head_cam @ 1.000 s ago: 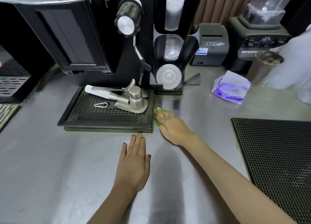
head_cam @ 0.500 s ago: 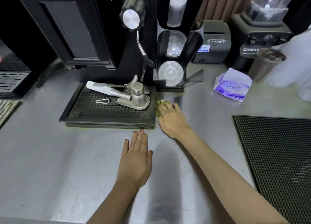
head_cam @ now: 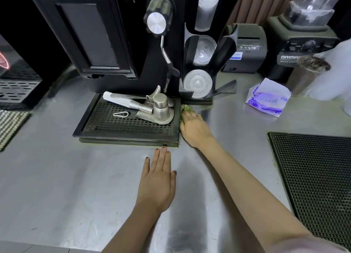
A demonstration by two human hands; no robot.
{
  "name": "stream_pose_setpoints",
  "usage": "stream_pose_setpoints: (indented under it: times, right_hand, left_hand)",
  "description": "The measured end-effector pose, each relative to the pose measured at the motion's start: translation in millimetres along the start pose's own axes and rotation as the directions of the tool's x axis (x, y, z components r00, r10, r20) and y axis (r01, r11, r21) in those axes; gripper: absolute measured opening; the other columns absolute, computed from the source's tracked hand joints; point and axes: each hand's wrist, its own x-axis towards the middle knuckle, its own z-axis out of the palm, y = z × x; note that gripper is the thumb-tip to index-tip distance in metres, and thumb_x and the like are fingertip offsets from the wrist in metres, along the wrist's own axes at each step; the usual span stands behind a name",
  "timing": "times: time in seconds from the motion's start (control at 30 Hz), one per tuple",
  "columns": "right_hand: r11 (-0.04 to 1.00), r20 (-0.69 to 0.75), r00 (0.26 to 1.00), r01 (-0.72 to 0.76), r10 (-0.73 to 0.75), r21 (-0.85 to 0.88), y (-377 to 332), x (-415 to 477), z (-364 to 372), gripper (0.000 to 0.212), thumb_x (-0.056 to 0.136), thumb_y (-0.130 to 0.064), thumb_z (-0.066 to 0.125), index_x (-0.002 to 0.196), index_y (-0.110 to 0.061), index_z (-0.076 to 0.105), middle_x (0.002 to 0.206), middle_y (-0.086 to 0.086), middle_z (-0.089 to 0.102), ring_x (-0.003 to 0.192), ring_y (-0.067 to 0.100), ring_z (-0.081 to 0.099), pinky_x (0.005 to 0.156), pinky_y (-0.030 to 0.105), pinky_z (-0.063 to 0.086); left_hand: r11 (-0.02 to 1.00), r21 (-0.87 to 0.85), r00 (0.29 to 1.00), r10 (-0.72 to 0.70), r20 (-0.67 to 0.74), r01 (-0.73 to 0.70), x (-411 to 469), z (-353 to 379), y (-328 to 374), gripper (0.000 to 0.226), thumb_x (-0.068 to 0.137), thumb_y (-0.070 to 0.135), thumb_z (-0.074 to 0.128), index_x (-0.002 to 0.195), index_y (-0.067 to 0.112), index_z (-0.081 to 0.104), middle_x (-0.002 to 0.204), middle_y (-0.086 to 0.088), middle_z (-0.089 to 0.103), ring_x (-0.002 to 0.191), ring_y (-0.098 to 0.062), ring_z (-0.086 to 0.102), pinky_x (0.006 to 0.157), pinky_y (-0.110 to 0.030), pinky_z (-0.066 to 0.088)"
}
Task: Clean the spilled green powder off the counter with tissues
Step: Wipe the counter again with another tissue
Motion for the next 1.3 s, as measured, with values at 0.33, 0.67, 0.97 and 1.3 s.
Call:
stream_pose_setpoints:
  times: [0.33, 0.67, 0.97, 1.3]
  right_hand:
    - [0.981, -0.049, 0.981, -0.190, 0.188, -0.040, 27.9, 5.3, -2.6, 0.067, 0.086, -0.032, 0.006, 0.125, 0.004, 0.047, 0.127, 0.021, 0.052, 0.116, 0.033, 0.048, 0.098, 0.040, 0.035]
    - [0.986, -0.093, 0.983, -0.163, 0.159, -0.042, 46.9, -0.1, -7.9, 0.043, 0.094, -0.028, 0.034, 0.127, -0.005, 0.050, 0.128, 0.013, 0.055, 0.117, 0.033, 0.048, 0.100, 0.039, 0.037]
    - [0.979, -0.036, 0.981, -0.194, 0.192, -0.061, 31.2, 1.7, 1.9, 0.045, 0.097, -0.038, 0.029, 0.133, -0.016, 0.045, 0.144, 0.013, 0.040, 0.132, 0.028, 0.036, 0.110, 0.040, 0.024]
    - [0.920, -0.116, 0.913, -0.393, 0.390, 0.003, 78.2, 1.2, -6.2, 0.068, 0.090, -0.048, 0.007, 0.131, -0.011, 0.046, 0.141, 0.011, 0.044, 0.132, 0.025, 0.035, 0.108, 0.040, 0.026]
  left_hand:
    - [1.000, 0.016, 0.997, 0.021, -0.075, -0.020, 0.6, 7.5, -3.8, 0.061, 0.091, 0.037, 0.012, 0.142, 0.008, 0.027, 0.151, -0.004, 0.020, 0.139, -0.018, 0.007, 0.112, -0.035, 0.004]
    - [1.000, -0.011, 1.000, 0.002, -0.015, -0.002, -0.7, 2.3, -1.4, 0.073, 0.080, 0.044, -0.011, 0.146, 0.015, 0.001, 0.150, 0.007, -0.014, 0.137, -0.010, -0.020, 0.112, -0.031, -0.011]
    - [1.000, -0.009, 1.000, -0.002, -0.013, 0.002, -0.9, 1.4, -1.0, 0.074, 0.079, 0.045, -0.013, 0.146, 0.016, -0.001, 0.151, 0.006, -0.013, 0.136, -0.010, -0.021, 0.112, -0.031, -0.012]
    - [0.999, -0.032, 0.995, 0.016, -0.094, -0.019, -0.9, 7.9, -3.0, 0.066, 0.088, 0.041, 0.003, 0.144, 0.011, 0.021, 0.153, -0.001, 0.012, 0.140, -0.013, -0.001, 0.114, -0.035, 0.003]
